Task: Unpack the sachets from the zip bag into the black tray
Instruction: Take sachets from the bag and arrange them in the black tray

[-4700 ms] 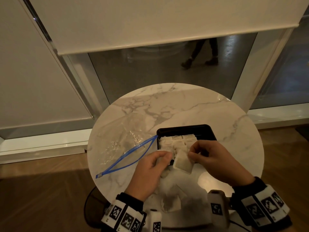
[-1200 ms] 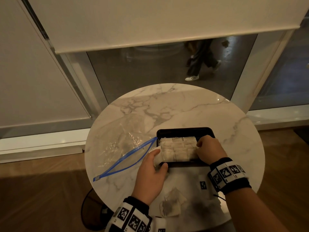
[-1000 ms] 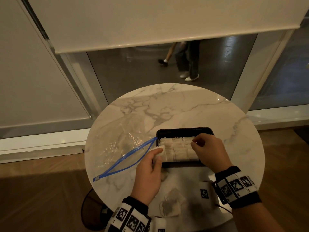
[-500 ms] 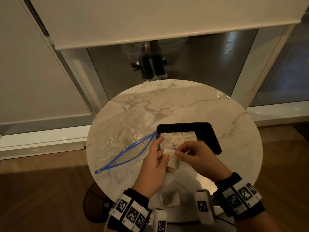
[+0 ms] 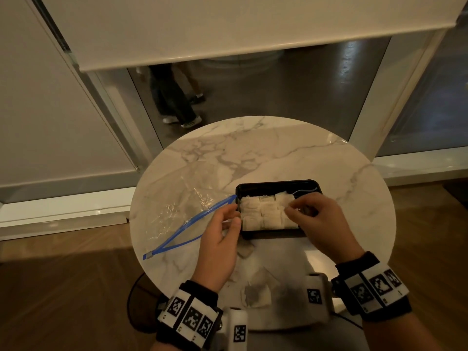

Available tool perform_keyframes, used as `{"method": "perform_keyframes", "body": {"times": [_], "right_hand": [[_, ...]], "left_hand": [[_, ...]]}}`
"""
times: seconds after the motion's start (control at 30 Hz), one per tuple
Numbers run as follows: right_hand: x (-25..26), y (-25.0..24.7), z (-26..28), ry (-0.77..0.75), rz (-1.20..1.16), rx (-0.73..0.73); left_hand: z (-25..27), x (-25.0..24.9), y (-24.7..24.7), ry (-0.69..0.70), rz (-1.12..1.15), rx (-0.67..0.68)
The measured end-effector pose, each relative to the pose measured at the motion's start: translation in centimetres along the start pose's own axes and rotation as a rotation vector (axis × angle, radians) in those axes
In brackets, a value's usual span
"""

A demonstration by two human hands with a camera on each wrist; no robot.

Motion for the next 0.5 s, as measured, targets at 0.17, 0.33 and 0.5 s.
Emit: {"method": "perform_keyframes", "body": {"times": [0.17,0.33,0.5], "right_hand": [[0.2,1.6,0.4,-0.015,-0.028,0.182],[2.2,3.0,1.3,-0.087,-0.076,0.368],[2.6,3.6,1.6,-0.108,-0.147,0.401]], "left_hand": [[0.1,0.0,0.1,0.005,-0.011,0.036],[0.7,0.2,1.6,-0.03,0.03,0.231],[0.9,0.0,2.1,-0.019,0.052,0.28]]}}
Point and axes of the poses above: each hand's wrist, its own z-axis away from the middle knuckle, its own y-axis out of the palm, x = y × z, the point moved 6 cm from there along -z, towards the middle knuckle, and after that the axes turned 1 degree about z, right-handed, at the moved point
